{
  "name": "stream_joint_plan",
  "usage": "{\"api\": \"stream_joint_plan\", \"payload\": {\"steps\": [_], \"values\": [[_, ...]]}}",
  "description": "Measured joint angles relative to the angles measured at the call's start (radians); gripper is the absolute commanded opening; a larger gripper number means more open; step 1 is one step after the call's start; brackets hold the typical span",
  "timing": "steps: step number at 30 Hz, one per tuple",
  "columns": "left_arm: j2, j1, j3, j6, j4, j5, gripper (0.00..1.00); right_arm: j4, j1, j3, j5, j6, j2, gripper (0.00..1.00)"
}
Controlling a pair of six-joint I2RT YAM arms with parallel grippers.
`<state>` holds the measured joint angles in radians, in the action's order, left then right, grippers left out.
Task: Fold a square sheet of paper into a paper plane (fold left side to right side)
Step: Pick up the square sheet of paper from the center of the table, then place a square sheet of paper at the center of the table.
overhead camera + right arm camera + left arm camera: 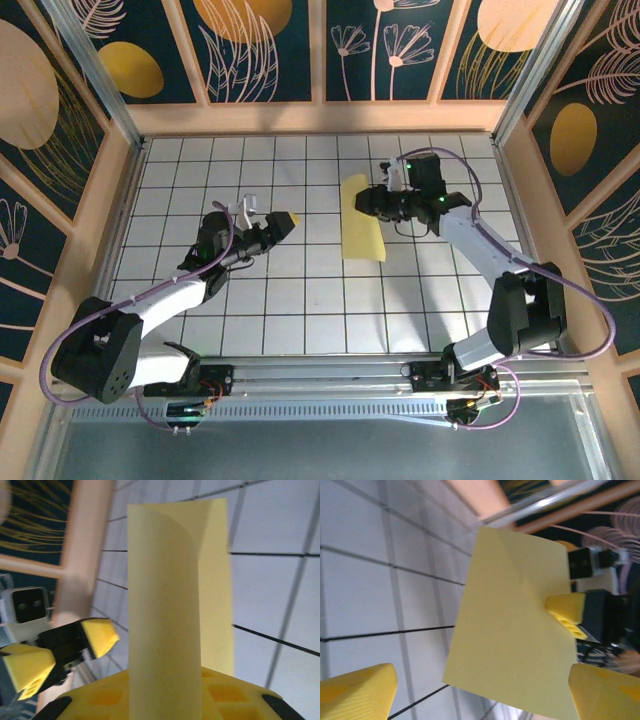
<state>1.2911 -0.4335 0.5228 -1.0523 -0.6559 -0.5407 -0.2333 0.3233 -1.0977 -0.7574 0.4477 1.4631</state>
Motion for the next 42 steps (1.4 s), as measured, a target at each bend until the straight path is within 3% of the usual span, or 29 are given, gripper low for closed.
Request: {"api": "stream_joint_plan", "payload": {"steps": [12,22,26,30,32,39,42], "values": [[0.042,0.000,0.077,-0.041,-0.344,-0.216,0.89,0.297,0.004,0.030,-0.322,0.172,-0.190,0.21],[0.118,-0.047,0.171,-0.076,-0.436,-0.319,0.86,0.486,0.071,0.033,-0.415,0.311,-0.207,0.20],[0.118,-0.064,0.186,-0.076,-0.452,-0.344,0.71,0.489,0.071,0.033,-0.418,0.309,-0.192,0.20],[0.118,-0.065,0.186,-0.061,-0.444,-0.351,0.37,0.437,0.071,0.033,-0.410,0.267,-0.172,0.20],[0.117,-0.065,0.186,-0.048,-0.430,-0.352,0.26,0.405,0.070,0.031,-0.407,0.245,-0.164,0.20],[0.096,-0.065,0.186,0.005,-0.348,-0.348,0.02,0.316,0.049,0.031,-0.384,0.176,-0.158,0.21],[0.090,-0.065,0.182,0.020,-0.323,-0.343,0.00,0.278,0.046,0.031,-0.370,0.145,-0.157,0.31]]}}
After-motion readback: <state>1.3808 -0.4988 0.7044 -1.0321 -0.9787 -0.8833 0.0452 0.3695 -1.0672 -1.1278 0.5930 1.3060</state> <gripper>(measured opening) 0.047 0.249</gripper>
